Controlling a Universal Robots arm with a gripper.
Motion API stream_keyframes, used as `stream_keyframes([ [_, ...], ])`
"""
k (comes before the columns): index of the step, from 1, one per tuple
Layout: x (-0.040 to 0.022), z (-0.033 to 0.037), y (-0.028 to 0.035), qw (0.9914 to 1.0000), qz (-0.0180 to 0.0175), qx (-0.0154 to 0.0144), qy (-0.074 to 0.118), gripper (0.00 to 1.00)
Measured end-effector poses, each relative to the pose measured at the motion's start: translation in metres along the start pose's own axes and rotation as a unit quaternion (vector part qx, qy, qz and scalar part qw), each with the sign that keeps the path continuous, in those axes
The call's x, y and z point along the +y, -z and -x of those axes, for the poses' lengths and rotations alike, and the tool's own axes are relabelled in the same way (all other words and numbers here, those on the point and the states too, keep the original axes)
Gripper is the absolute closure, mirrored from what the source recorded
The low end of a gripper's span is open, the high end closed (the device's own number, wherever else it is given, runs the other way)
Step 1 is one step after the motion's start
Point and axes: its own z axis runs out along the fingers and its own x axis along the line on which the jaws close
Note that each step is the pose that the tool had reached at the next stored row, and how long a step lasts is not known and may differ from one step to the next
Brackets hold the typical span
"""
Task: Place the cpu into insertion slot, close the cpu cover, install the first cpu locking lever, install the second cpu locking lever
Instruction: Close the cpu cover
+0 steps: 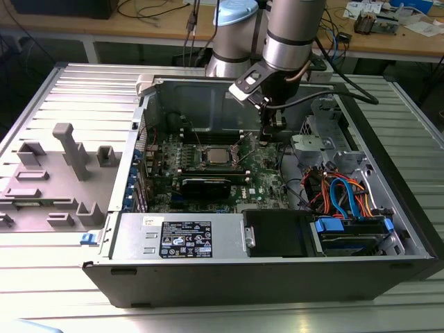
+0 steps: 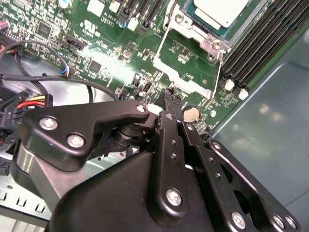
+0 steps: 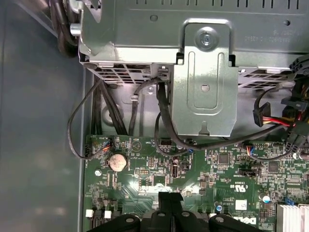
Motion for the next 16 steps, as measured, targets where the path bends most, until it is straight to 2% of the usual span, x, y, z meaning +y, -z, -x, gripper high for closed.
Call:
stream_keyframes([
  [4,0.0021,0.0000,-0.0045,1.00000,0.0000,0.0002,0.000,0.89],
  [10,0.0023,-0.0002,-0.0161,1.00000,0.0000,0.0003,0.000,0.89],
  [16,0.0023,-0.0002,-0.0171,1.00000,0.0000,0.0002,0.000,0.89],
])
